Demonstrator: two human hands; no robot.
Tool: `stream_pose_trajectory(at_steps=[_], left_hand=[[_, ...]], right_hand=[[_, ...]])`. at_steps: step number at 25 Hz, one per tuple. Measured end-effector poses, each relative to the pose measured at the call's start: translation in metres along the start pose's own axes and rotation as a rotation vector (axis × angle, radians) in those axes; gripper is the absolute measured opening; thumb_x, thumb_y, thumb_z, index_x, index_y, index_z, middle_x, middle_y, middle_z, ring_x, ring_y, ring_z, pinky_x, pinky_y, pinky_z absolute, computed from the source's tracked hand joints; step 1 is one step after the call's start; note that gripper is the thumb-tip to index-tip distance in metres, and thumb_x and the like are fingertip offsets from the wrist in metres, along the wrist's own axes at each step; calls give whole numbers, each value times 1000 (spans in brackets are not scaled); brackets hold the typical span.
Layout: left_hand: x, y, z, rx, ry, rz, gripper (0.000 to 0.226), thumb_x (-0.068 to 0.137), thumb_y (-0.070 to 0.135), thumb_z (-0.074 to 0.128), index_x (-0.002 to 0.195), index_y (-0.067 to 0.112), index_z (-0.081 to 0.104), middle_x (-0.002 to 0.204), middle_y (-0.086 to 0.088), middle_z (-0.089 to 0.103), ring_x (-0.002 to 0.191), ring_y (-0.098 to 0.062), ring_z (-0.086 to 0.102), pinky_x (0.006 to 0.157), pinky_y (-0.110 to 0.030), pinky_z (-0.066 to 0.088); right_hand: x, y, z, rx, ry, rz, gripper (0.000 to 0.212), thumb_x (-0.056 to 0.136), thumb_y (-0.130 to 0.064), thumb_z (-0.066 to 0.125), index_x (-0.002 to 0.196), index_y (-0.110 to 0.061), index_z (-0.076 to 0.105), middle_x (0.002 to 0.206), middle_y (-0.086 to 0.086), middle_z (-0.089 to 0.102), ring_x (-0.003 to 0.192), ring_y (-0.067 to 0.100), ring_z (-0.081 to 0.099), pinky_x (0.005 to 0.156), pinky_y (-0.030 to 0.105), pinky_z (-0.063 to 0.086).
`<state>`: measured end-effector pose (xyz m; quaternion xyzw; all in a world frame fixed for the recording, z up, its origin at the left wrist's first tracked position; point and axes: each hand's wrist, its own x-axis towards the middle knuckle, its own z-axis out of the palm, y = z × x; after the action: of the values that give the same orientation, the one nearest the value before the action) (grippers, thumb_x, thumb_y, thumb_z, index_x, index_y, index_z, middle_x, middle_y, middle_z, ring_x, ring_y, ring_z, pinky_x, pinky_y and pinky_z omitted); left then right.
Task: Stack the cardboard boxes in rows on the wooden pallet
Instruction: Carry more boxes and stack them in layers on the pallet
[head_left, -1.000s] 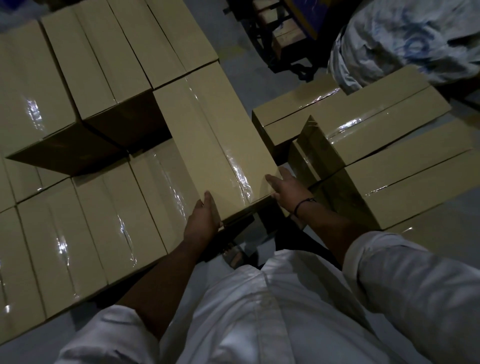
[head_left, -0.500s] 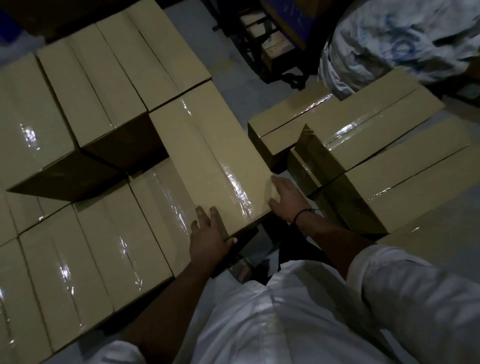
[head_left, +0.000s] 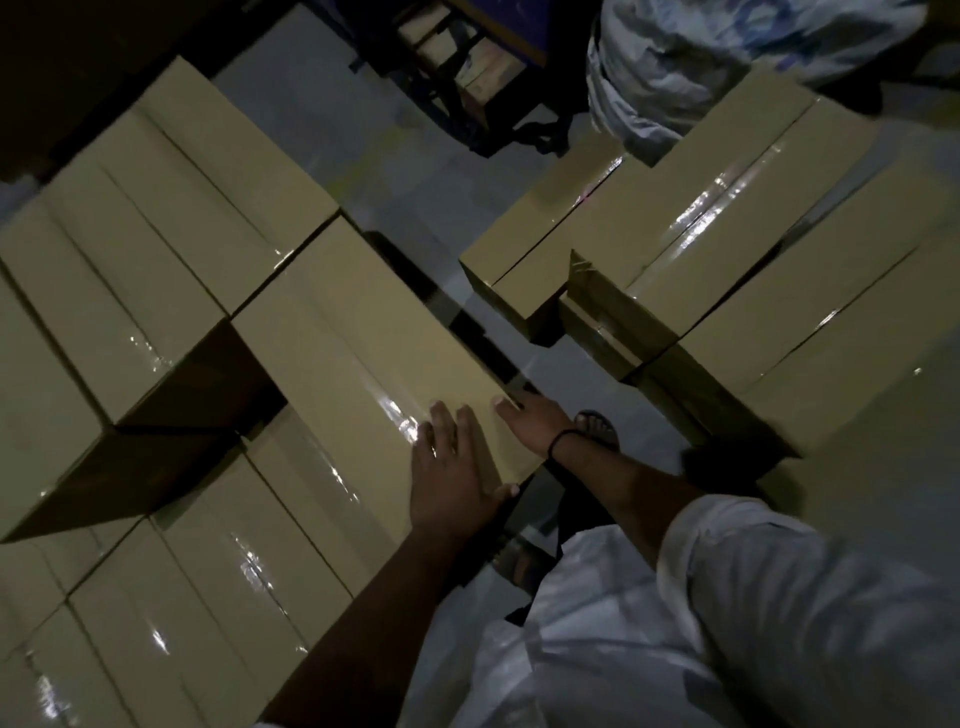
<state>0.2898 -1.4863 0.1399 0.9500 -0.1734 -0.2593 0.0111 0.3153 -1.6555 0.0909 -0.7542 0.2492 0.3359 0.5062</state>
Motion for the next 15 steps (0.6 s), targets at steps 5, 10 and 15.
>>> stream_pose_trajectory(at_steps=[5,10,15], left_hand=[[33,19,-11,9,-41,41,132,72,90,50,157,20,-23,159,-11,-39,150,-34,-26,124,-50,-4],[48,25,-10,23,-18,82,133,70,98,40,159,16,-15,161,-13,-34,149,-32,-30,124,-55,-2],[74,28,-7,-29,42,8,134,71,98,40,160,10,-5,164,-16,-25,151,-37,-22,122,-60,4]], right_hand=[[44,4,-9,230,-117,134,81,91,-80,27,151,-27,43,157,6,41,141,29,41,113,42,33],[91,6,-8,338,-252,189,72,99,-70,25,157,-27,30,163,5,29,149,26,28,118,42,23],[133,-5,3,442,-307,223,80,93,-76,26,157,-28,28,163,3,28,148,26,29,117,43,23]])
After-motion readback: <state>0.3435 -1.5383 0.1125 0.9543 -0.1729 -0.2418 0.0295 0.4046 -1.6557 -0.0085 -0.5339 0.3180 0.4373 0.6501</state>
